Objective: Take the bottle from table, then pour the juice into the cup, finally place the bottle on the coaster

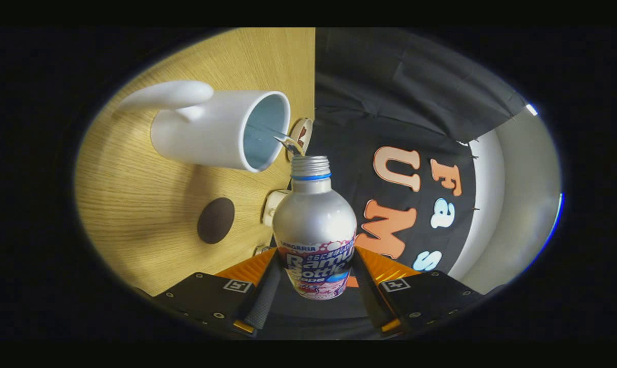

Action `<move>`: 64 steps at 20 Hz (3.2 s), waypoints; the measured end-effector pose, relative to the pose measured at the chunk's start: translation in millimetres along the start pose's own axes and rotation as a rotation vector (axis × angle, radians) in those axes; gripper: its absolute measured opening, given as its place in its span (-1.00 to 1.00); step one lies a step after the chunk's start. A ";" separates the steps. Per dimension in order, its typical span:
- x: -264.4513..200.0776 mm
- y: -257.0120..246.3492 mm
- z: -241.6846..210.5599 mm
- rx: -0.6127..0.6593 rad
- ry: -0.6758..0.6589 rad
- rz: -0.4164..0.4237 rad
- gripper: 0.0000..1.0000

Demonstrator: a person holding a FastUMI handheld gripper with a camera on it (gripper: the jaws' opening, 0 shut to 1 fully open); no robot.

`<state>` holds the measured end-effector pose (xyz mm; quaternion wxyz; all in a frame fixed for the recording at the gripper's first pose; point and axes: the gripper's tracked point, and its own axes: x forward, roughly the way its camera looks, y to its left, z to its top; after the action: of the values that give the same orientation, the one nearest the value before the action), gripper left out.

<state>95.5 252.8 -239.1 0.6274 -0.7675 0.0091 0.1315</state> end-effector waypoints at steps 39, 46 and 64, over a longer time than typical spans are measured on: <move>-1.2 -43.8 -5.4 -0.208 -0.039 -0.157 0.51; -0.8 -46.1 -2.2 -0.229 -0.053 -0.163 0.52; -3.8 6.2 20.3 0.125 -0.107 0.092 0.53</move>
<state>86.9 270.5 -247.8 0.6668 -0.7176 0.0190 0.2003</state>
